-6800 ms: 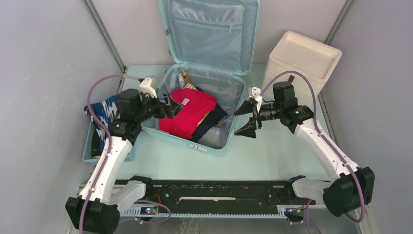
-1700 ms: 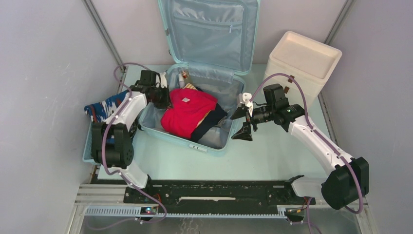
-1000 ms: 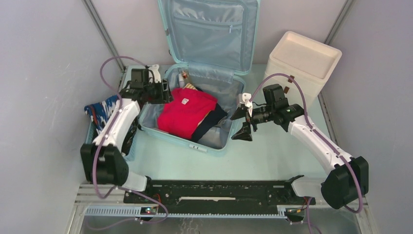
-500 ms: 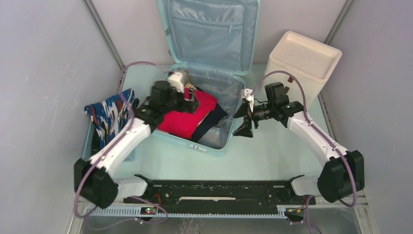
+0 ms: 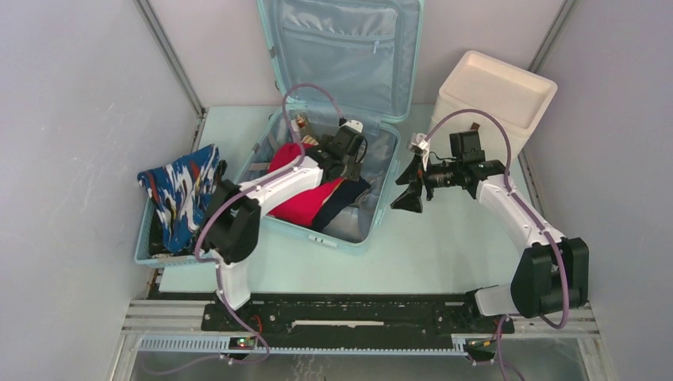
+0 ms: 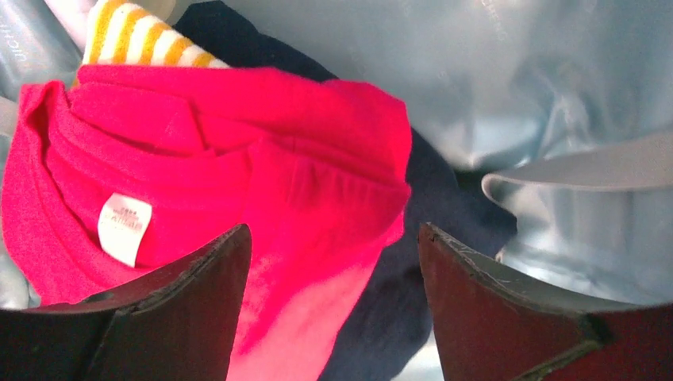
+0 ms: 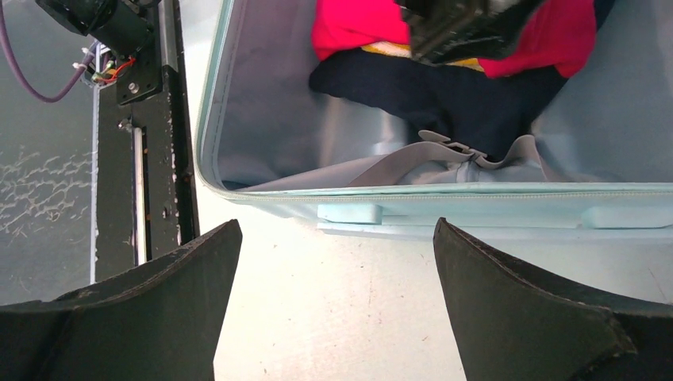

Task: Open, take out, and arrange the luggage
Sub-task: Pick up the clothes from the luggage.

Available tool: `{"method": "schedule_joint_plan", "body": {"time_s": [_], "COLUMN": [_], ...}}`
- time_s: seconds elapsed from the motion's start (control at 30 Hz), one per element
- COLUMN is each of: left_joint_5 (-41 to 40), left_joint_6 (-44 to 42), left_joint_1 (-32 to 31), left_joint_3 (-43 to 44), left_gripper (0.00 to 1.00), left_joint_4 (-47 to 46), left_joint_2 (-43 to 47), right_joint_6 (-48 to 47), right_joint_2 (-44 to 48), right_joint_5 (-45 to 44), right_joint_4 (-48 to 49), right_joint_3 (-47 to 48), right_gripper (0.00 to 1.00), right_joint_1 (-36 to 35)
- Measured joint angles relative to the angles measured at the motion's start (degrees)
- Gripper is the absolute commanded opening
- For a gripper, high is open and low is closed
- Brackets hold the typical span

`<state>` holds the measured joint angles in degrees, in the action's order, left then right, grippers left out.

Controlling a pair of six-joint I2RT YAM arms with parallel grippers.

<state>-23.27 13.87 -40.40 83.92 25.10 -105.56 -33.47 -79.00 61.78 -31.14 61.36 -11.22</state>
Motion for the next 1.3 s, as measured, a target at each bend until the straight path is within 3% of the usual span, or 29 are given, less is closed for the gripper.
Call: {"method": "schedule_joint_plan", "body": {"time_s": [0.23,0.43,0.77,1.07,1.3], "left_joint_5": [-2.32,-3.63,-4.94,1.14,5.11], "left_joint_6": [0.81,1.14,0.7,0.61,-0.35], "left_joint_1": [0.0,-0.22,-0.02,3.21,6.01], "left_joint_3": [7.87,12.39,13.94,11.08,5.35], "left_gripper": [0.77,0.57,0.01,0.0,0.0], "left_joint_4": [4.2,7.69,10.34,9.44,8.11], "left_joint_2": [-8.41,-13.38,-13.9,-8.11,2.8], "right_joint_6": [0.2,0.17,0.17,0.17,0.17], "right_joint_2": [-0.74,-1.14,-1.16,-1.16,-1.14], "right_joint_5": [0.31,0.48,0.96,1.33,1.66], "right_joint_4": [-0.59,-1.29,-1.33,-1.38,-1.46], "right_joint_3": [0.22,0.85,0.94,0.94,0.94], "right_gripper": [1.0,1.0,1.0,1.0,1.0], "right_joint_1": [0.0,0.0,0.0,0.0,0.0]}}
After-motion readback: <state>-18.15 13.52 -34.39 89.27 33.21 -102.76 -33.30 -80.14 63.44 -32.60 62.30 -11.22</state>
